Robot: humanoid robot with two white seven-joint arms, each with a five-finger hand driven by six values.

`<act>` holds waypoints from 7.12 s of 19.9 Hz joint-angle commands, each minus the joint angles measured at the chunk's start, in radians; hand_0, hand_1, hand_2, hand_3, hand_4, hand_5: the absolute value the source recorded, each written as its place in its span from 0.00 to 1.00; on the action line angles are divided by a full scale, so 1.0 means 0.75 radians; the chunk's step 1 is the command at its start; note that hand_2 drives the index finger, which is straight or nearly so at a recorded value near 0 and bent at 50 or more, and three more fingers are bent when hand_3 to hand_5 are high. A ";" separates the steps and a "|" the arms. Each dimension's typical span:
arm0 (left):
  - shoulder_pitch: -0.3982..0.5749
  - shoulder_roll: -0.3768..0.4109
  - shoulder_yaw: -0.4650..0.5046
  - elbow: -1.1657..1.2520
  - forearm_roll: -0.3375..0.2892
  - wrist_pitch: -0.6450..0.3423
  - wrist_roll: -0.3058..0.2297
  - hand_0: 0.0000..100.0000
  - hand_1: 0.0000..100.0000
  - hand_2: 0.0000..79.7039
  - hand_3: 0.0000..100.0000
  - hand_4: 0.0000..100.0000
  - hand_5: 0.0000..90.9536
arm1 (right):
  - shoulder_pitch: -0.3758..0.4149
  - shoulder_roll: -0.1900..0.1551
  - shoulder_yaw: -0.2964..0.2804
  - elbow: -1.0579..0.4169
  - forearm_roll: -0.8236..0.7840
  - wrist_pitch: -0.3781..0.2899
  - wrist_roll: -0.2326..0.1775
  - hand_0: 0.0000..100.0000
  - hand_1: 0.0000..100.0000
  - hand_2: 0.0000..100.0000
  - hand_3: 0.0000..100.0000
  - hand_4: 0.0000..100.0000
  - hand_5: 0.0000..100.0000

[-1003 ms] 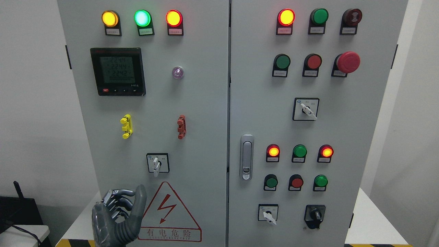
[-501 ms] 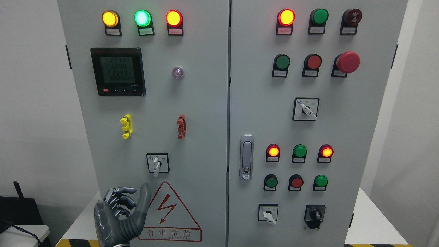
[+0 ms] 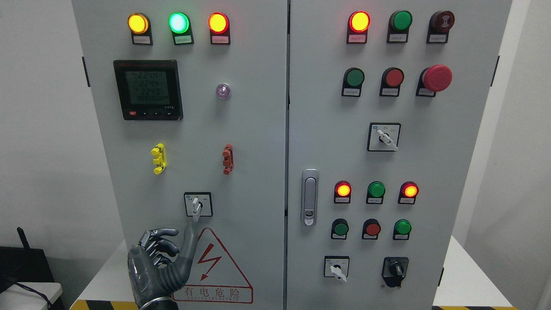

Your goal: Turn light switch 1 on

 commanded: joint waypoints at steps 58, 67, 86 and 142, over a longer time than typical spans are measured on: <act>-0.184 -0.018 -0.054 0.052 0.003 0.278 0.041 0.16 0.55 0.75 0.90 0.87 0.99 | 0.000 0.000 0.000 -0.001 -0.025 0.000 -0.005 0.12 0.39 0.00 0.00 0.00 0.00; -0.182 -0.018 -0.054 0.050 -0.001 0.301 0.041 0.18 0.54 0.76 0.90 0.87 0.99 | 0.000 0.000 0.000 -0.001 -0.025 0.000 -0.005 0.12 0.39 0.00 0.00 0.00 0.00; -0.184 -0.018 -0.056 0.050 0.003 0.301 0.039 0.28 0.44 0.78 0.91 0.88 0.99 | 0.000 0.000 0.000 -0.001 -0.025 0.000 -0.005 0.12 0.39 0.00 0.00 0.00 0.00; -0.198 -0.018 -0.058 0.054 0.018 0.307 0.023 0.31 0.30 0.83 0.95 0.90 0.99 | 0.000 0.000 0.000 0.001 -0.023 0.000 -0.005 0.12 0.39 0.00 0.00 0.00 0.00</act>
